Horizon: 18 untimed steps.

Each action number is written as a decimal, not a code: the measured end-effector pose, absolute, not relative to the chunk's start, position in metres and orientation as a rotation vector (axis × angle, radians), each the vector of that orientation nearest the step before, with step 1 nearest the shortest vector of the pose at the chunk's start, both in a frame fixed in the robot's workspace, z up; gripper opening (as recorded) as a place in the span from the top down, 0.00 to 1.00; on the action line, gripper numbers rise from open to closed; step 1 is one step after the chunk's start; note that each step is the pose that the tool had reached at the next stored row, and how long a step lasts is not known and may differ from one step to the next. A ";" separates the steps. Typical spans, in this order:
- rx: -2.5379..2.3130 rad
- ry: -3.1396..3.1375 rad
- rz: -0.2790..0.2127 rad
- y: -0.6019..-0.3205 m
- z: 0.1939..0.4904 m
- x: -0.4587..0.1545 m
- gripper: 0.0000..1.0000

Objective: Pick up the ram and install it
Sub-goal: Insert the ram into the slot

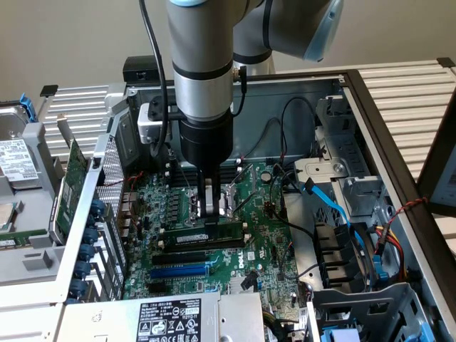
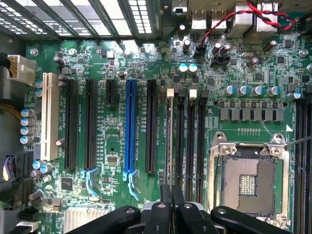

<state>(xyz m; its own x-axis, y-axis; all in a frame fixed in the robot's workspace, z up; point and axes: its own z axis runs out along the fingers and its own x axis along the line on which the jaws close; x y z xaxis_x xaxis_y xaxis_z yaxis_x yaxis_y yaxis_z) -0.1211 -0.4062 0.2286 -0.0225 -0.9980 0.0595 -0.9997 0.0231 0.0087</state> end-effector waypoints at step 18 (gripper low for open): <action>2.175 -2.206 0.064 -0.407 0.230 -0.124 0.88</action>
<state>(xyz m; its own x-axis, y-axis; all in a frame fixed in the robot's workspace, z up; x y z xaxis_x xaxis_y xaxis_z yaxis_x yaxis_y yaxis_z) -0.1244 -0.4067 0.2302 -0.0140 -0.9981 0.0593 -0.9999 0.0141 0.0007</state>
